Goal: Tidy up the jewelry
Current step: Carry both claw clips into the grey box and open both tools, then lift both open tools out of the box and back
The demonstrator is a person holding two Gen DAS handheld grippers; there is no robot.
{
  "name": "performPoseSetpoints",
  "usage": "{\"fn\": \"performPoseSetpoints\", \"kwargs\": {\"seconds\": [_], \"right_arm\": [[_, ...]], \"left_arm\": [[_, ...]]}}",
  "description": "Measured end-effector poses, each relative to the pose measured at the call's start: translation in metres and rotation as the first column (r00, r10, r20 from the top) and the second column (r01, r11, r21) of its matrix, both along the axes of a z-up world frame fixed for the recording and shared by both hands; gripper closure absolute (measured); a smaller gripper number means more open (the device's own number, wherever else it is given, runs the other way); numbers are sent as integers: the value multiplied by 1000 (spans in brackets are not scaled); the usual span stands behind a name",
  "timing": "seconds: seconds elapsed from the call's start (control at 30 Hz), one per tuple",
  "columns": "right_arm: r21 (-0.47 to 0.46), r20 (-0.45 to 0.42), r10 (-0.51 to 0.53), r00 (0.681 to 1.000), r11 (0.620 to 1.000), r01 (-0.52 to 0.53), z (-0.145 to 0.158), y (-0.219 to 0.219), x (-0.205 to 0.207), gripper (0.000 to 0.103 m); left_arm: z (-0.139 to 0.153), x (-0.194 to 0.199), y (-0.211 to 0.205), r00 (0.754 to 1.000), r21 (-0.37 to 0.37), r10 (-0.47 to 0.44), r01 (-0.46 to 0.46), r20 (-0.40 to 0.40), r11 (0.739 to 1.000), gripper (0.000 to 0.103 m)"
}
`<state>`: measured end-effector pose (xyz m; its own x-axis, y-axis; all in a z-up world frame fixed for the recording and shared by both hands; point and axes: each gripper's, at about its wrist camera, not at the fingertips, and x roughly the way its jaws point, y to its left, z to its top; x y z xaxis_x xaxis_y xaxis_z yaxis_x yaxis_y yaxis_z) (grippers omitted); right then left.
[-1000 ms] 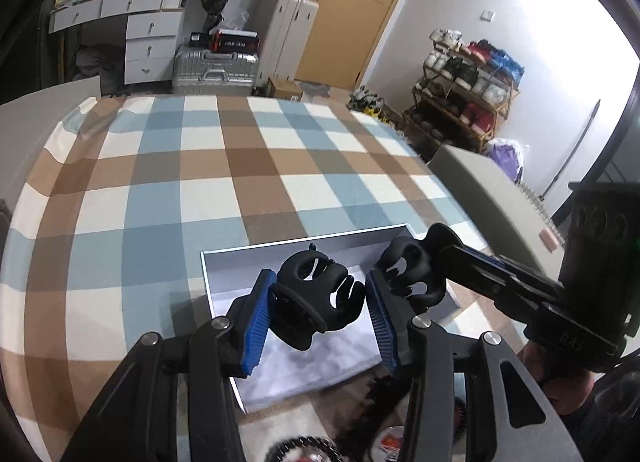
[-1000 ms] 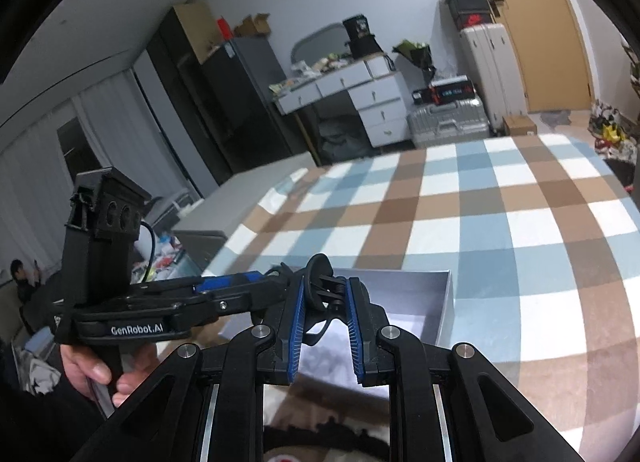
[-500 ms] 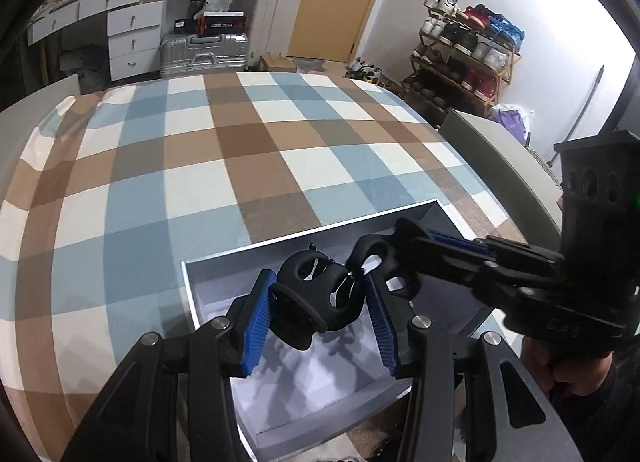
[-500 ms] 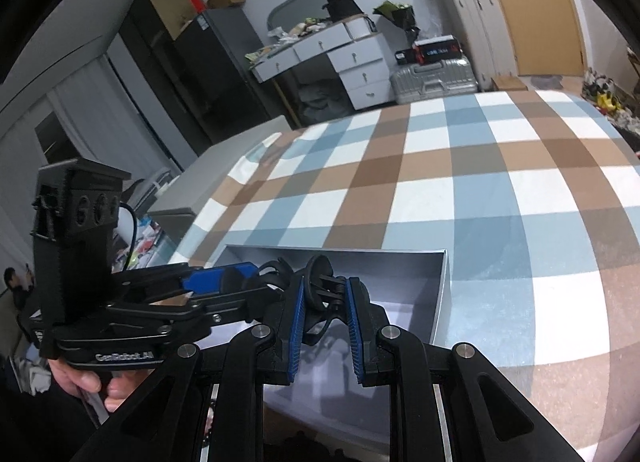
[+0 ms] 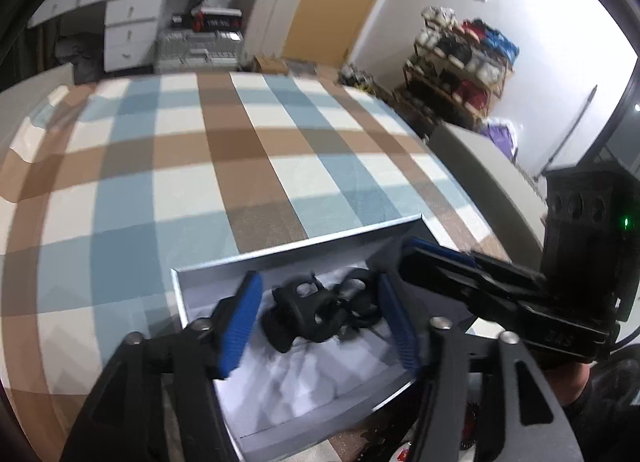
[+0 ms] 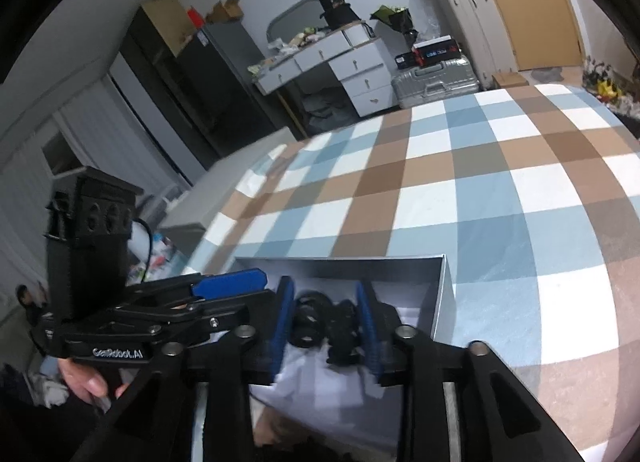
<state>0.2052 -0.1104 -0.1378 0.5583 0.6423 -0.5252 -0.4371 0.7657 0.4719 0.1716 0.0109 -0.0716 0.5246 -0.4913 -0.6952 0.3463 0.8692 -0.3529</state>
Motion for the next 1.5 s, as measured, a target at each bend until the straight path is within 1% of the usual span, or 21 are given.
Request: {"fn": "performPoseSetpoints", "kwargs": {"seconds": [0.03,0.07,0.13,0.2,0.23,0.27,0.33,0.43,0.57,0.7,0.73,0.77,0.83,0.93,1.1,1.17,1.2,1.27,1.37,1.43,1.5], "right_arm": [[1,18,-10,1000,1000,10,2,-2,-4,54],[-4,39,-29,999,1000,29,6,-5,-9,50],[8,63,-41,997,999,41,11,-10,-16,50],[18,89,-62,994,998,61,18,-16,-24,41],[22,109,-76,991,997,74,22,-19,-29,35],[22,125,-83,989,996,81,25,-21,-34,32],[17,152,-90,984,996,88,31,-23,-42,30],[13,186,-98,978,995,98,38,-24,-55,23],[14,211,-102,972,995,102,45,-24,-70,12],[14,237,-103,966,995,103,50,-24,-86,8],[12,240,-103,965,995,103,51,-24,-89,4],[10,244,-105,964,994,106,52,-25,-92,2],[11,259,-109,960,994,110,54,-25,-100,2],[9,271,-108,956,994,110,56,-26,-109,1],[-5,292,-115,949,992,122,59,-31,-127,0],[-9,300,-121,946,992,130,60,-33,-134,0],[-9,303,-121,945,991,130,60,-34,-136,0],[-19,313,-120,942,991,132,60,-36,-143,0],[-47,331,-112,937,990,135,59,-36,-152,0],[-63,337,-107,936,989,136,57,-36,-156,0],[-81,334,-99,937,988,134,54,-35,-159,0]], "left_arm": [[4,-3,1,1000,-7,2,-1,17,1000,36],[7,-6,3,999,-9,12,-12,33,1000,35],[12,-9,7,998,-2,35,-35,59,999,34],[16,-16,10,995,13,65,-66,82,998,34],[18,-18,11,992,23,83,-85,92,996,34],[19,-22,12,989,37,104,-109,105,993,32],[23,-31,11,978,77,149,-161,145,984,28],[29,-47,7,955,132,198,-231,220,964,22],[35,-62,4,918,192,264,-328,297,925,21],[41,-76,3,883,230,297,-394,362,890,20],[42,-80,3,877,234,301,-403,374,885,19],[44,-83,2,873,237,300,-407,384,882,16],[46,-88,2,865,232,311,-421,394,877,15],[49,-97,3,860,208,323,-427,396,880,14],[51,-108,4,853,189,336,-436,400,880,14],[50,-113,3,859,173,327,-419,394,891,12],[49,-115,1,866,169,318,-405,386,899,7],[46,-119,-4,871,163,306,-390,386,906,1],[39,-129,-8,871,148,296,-377,391,914,1],[33,-133,-7,879,130,302,-370,370,920,1],[26,-136,-3,880,108,326,-383,345,918,1]]}}
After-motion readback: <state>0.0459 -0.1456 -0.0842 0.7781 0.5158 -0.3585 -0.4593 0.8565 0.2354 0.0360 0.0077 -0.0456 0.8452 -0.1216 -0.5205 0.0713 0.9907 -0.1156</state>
